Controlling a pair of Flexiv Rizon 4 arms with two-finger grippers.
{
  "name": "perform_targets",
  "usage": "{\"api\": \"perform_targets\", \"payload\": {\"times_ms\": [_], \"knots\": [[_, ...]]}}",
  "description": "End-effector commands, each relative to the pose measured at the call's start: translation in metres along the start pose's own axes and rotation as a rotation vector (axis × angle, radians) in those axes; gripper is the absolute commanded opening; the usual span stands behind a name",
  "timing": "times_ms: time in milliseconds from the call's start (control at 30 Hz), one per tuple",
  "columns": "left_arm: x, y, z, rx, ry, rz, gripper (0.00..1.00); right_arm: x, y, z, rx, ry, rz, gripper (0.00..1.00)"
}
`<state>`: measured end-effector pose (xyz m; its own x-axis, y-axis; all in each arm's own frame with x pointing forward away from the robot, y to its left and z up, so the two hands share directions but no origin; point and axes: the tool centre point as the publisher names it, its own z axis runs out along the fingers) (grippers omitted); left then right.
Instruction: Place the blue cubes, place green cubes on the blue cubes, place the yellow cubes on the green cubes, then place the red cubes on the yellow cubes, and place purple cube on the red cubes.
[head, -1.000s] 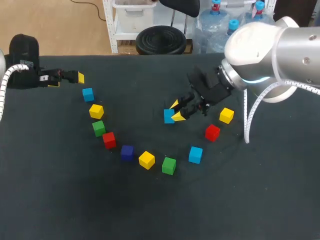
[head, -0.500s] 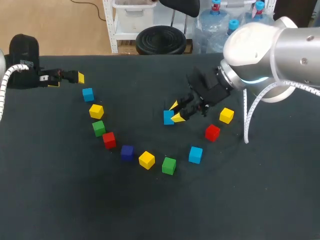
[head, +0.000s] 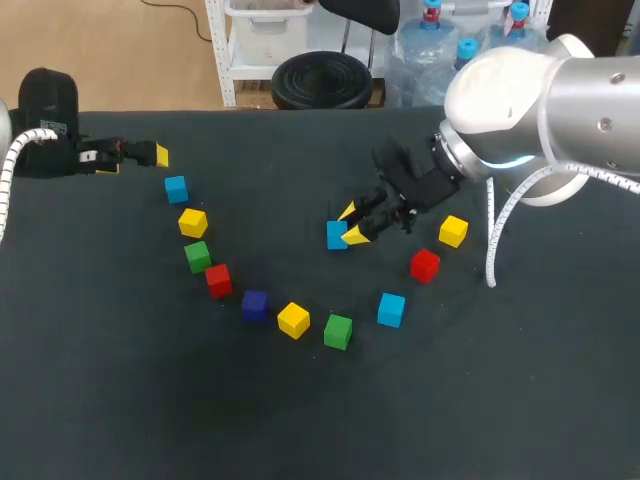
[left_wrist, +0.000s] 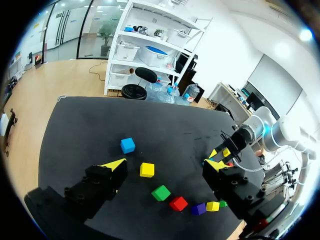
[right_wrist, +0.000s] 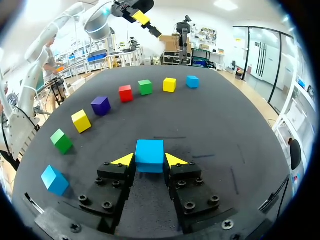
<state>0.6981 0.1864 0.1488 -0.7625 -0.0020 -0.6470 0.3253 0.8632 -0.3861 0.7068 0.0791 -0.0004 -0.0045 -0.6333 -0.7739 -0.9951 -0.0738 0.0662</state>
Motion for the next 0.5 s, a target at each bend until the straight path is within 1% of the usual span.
{"api": "perform_targets", "payload": {"times_ms": [33, 500], "knots": [[-0.0015, -0.0011, 0.0004, -0.006, 0.006, -0.001, 1.0, 0.0004, -0.0015, 0.001, 0.001, 0.0, 0.001, 0.0], [-0.0015, -0.0011, 0.0004, -0.006, 0.006, -0.001, 1.0, 0.0025, -0.0044, 0.0026, 0.002, 0.0, 0.01, 0.0]]}}
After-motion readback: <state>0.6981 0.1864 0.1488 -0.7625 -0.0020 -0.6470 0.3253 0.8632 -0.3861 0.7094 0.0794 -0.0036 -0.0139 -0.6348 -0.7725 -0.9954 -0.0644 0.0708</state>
